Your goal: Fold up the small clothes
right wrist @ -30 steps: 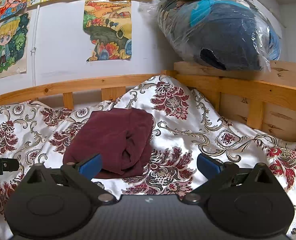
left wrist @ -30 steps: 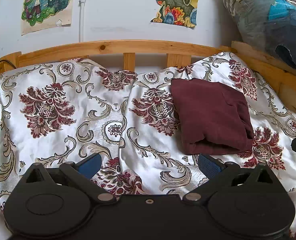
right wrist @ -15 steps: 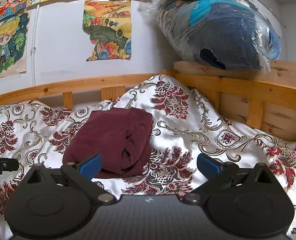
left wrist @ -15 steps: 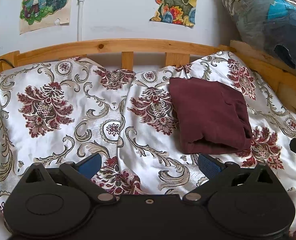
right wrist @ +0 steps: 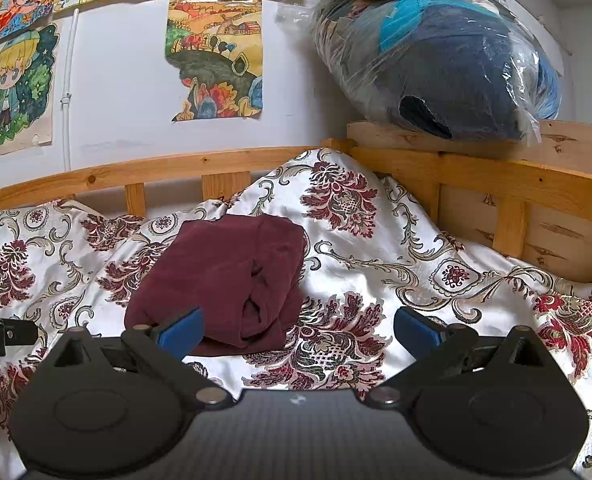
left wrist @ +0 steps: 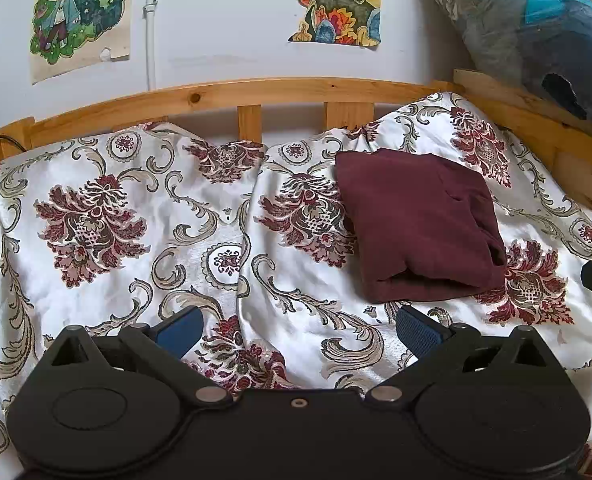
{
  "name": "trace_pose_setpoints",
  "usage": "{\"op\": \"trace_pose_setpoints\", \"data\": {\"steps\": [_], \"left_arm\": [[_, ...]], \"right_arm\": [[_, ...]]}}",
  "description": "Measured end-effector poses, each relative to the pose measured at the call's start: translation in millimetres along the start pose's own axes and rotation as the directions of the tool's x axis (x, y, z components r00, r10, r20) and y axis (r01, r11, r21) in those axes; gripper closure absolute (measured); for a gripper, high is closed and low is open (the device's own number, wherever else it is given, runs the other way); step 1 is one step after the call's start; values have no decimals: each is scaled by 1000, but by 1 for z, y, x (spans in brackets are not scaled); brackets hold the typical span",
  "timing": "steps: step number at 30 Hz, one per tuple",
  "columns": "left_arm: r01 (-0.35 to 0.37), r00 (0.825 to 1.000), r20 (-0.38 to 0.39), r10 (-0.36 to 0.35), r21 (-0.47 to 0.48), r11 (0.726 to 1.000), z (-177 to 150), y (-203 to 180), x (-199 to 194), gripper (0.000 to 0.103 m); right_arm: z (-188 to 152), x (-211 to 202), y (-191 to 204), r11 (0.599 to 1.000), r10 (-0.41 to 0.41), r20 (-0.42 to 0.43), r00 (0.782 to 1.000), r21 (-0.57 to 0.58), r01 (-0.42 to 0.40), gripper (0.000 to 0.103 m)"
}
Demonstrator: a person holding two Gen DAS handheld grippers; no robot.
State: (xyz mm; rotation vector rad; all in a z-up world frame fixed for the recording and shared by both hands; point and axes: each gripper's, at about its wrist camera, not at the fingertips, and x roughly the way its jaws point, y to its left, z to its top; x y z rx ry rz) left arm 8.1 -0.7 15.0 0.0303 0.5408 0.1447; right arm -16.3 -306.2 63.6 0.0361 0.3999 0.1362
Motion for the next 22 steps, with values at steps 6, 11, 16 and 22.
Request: {"op": "trace_pose_setpoints", "data": {"steps": [6, 11, 16, 22], "left_arm": [[10, 1000, -9, -10, -10, 1000, 0, 2, 1, 1], [12, 1000, -13, -12, -14, 1000, 0, 3, 1, 1], [15, 1000, -15, -15, -13, 1000, -1, 2, 1, 1], [15, 1000, -21, -15, -13, 1000, 0, 1, 2, 1]], "right_arm": [[0, 0, 0, 1000, 0, 0, 1000, 0, 0, 0], [-1, 0, 0, 1000, -1, -1, 1000, 0, 1, 0], [0, 0, 0, 1000, -1, -2, 1000, 0, 1, 0], [0, 0, 0, 1000, -1, -2, 1000, 0, 1, 0]]}}
